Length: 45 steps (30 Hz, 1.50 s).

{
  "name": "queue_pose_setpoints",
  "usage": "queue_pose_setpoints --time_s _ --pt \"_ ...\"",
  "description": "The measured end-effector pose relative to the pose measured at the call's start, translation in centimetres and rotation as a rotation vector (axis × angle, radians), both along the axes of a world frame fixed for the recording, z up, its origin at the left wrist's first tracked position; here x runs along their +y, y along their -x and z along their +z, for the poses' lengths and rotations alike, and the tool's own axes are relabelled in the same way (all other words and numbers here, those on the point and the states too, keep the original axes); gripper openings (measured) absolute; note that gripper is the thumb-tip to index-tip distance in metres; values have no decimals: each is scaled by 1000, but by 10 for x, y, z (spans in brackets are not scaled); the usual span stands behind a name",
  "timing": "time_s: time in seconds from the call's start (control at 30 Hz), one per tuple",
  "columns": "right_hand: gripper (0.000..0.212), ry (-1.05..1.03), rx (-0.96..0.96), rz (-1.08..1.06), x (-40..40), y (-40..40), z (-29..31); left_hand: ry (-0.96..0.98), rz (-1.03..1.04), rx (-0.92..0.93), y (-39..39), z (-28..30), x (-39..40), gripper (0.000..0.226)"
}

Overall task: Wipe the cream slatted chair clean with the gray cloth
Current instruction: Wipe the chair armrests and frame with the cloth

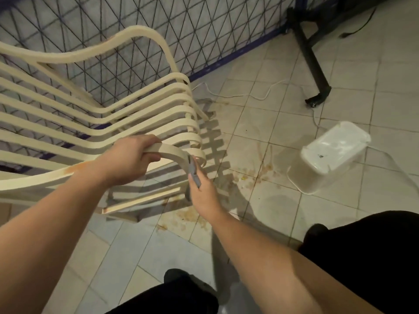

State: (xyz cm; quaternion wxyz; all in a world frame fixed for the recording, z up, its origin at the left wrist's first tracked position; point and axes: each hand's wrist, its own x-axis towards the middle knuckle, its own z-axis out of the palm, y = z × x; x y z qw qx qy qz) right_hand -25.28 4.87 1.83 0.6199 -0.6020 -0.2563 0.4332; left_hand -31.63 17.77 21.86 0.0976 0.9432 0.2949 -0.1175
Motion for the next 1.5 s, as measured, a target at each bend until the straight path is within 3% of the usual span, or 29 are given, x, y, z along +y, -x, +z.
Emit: queue_pose_setpoints --time_s 0.07,0.17,0.27,0.4,0.8,0.9,1.0,1.1,1.3,1.5 --pt "46 113 150 53 -9 -6 -31 3 -1 -9 -2 0 3 18" --pt "41 115 301 -97 -5 -27 -45 0 -34 -17 -6 1 9 20" --pt "40 -27 221 -159 13 -34 3 -34 -77 -37 -9 -2 14 20" --pt "45 -202 -79 -199 38 -13 36 -93 -93 -54 -13 -8 21 22" --pt "53 263 226 72 23 -14 -52 -102 -71 -45 -18 -11 21 16" --pt "48 248 275 -6 27 -17 -51 -129 -85 -37 -20 -12 19 14" --pt "51 132 136 -90 30 -4 -28 -120 -90 -23 -23 -10 18 16" --pt "55 57 43 -143 28 4 -22 -124 -75 -27 -22 -8 14 32" --pt "60 281 196 51 21 -9 -66 -134 -102 -48 -23 -8 11 34" --pt "68 281 179 -55 29 -4 -83 -161 -92 -89 -22 -12 11 36"
